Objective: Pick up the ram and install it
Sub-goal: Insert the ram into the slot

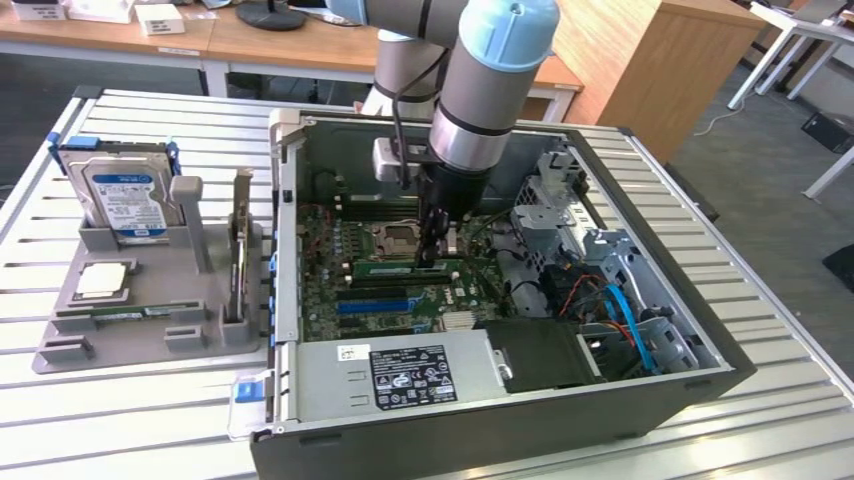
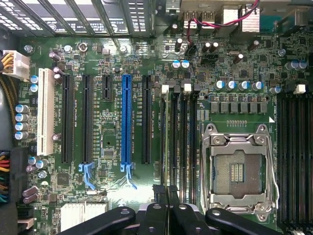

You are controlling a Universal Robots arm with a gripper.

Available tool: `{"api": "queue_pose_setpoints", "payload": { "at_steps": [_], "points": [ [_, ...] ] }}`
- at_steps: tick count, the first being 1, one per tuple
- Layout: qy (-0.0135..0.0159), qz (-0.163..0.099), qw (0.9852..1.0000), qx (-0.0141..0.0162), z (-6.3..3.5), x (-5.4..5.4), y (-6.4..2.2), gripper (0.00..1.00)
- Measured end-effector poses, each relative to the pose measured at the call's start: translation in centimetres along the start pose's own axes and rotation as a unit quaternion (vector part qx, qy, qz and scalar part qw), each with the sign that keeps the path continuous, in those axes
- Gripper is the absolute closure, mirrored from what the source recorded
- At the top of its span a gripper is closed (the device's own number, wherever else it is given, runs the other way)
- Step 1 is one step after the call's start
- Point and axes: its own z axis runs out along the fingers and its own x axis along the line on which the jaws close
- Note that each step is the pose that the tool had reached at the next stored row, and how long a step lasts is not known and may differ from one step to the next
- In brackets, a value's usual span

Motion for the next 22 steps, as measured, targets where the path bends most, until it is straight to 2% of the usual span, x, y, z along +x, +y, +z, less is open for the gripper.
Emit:
{"api": "queue_pose_setpoints", "payload": {
  "at_steps": [22],
  "points": [
    [0.0000, 0.000, 1.0000, 0.0000, 0.28, -0.04, -0.01, 0.88]
  ]
}}
